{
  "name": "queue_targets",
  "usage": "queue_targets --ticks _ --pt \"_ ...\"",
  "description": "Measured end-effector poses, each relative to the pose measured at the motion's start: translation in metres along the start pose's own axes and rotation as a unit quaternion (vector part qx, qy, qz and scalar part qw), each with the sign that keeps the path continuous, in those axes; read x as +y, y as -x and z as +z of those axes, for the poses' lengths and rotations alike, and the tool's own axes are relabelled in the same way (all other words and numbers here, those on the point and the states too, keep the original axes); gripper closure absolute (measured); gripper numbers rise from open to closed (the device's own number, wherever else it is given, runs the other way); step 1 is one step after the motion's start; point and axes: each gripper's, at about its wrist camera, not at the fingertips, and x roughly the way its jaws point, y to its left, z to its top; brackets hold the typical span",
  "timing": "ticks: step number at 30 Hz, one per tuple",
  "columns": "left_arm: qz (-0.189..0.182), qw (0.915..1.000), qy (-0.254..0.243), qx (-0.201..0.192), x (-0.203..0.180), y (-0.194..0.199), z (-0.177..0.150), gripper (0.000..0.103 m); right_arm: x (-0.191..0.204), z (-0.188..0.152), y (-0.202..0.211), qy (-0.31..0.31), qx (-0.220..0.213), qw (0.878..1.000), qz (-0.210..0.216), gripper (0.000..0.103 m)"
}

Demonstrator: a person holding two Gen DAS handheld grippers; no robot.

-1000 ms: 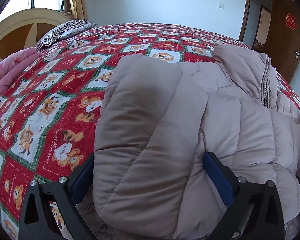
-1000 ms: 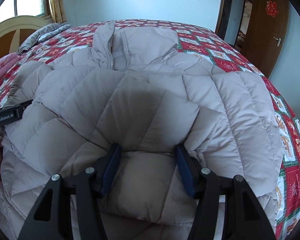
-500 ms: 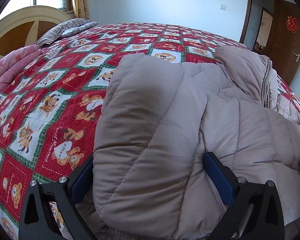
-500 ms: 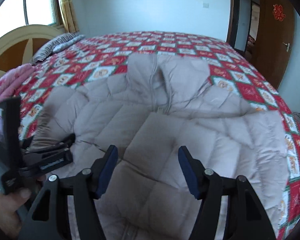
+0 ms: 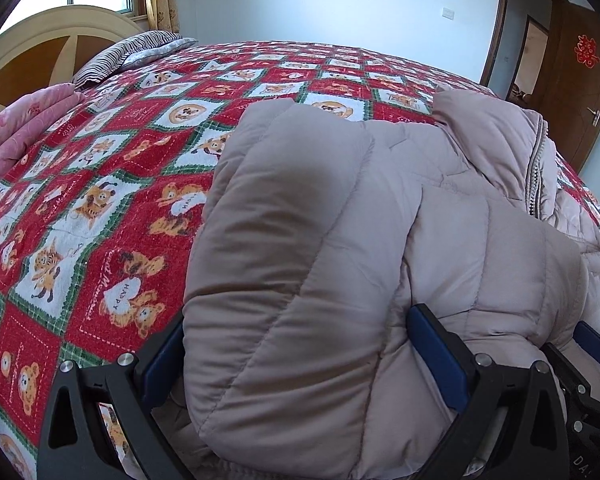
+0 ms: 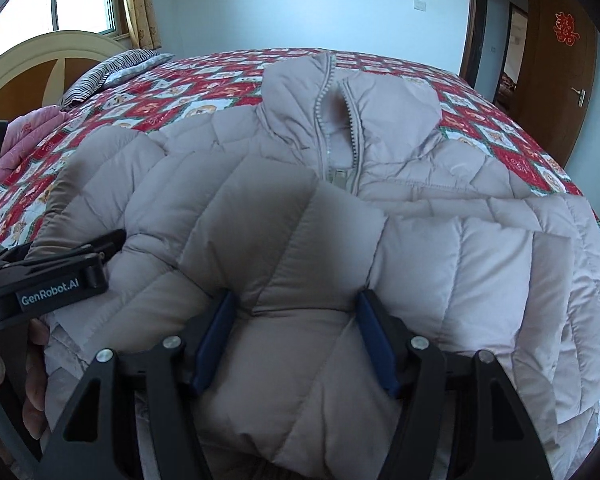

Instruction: Fold large clothes

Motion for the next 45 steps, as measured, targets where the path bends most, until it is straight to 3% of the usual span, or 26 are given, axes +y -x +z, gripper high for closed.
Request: queue_targets --ticks 9,14,17,22,33,37,40,42,45 --pt "-0.001 1.0000 0.003 0.003 0.000 -0.002 0.001 0.001 0.001 -0.001 -0.001 -0.001 0.000 1.000 0.002 0.036" --pt "-0.002 1.0000 0.003 0.003 0.000 -0.002 0.000 0.001 -0.013 0.003 0.029 -0.018 -0.031 0.998 0.045 0.036" --pt "-0.002 1.0000 0.003 0.003 0.001 -0.002 0.001 0.001 -0.028 0.007 0.045 -0.035 -0.054 0.998 0.026 0.036" --pt "-0.002 1.0000 0.004 0.003 0.001 -0.002 0.000 0.001 -0.054 0.004 0.024 -0.057 -0.019 0.998 -0.021 0.038" --pt "0.004 1.0000 0.002 0.005 -0.001 -0.002 0.000 0.001 -0.051 -0.010 0.005 -0.021 -0.003 0.999 -0.044 0.036" --pt "-0.015 0.9995 0.010 0.026 0.007 -0.001 0.003 0.001 -0.051 -0.010 0.004 -0.020 -0.003 0.999 -0.043 0.036" --pt "0.005 0.9992 -0.010 0.039 0.006 0.016 0.013 0.001 -0.053 -0.010 0.004 -0.023 -0.004 0.999 -0.039 0.036" --pt "0.015 0.9995 -0.020 0.021 0.004 0.036 0.026 0.001 -0.053 -0.010 0.005 -0.026 -0.007 0.999 -0.034 0.035" --pt "-0.002 0.9997 -0.017 -0.020 -0.003 0.068 0.058 0.001 -0.054 -0.010 0.005 -0.028 -0.010 0.999 -0.029 0.034"
